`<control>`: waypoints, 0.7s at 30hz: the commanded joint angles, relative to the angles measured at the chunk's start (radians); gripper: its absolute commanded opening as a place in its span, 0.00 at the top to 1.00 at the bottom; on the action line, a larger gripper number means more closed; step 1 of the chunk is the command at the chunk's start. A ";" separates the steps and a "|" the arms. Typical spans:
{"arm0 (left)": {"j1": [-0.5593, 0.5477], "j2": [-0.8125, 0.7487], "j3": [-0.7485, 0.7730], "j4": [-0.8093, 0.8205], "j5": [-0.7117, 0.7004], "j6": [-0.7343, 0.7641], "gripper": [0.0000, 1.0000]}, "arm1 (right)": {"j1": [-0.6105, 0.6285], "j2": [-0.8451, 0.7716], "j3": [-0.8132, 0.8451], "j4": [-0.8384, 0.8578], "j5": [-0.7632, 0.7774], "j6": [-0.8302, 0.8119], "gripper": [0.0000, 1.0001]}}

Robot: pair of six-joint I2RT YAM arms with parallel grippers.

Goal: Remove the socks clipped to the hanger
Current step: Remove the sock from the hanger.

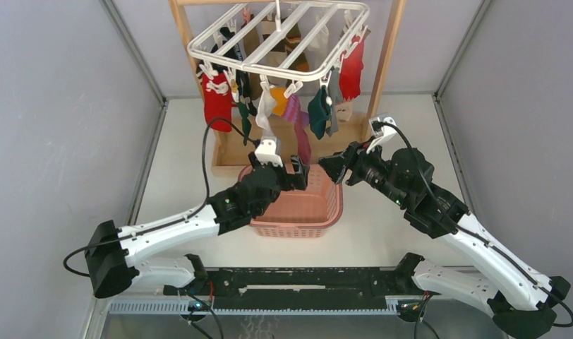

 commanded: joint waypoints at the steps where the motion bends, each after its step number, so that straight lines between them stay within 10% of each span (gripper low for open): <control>1: -0.031 -0.024 -0.085 0.146 -0.069 0.036 0.00 | 0.001 0.003 0.004 0.030 -0.019 0.015 0.36; 21: -0.032 0.158 -0.041 0.413 -0.133 0.235 0.02 | -0.017 -0.002 0.004 -0.006 -0.018 -0.003 0.36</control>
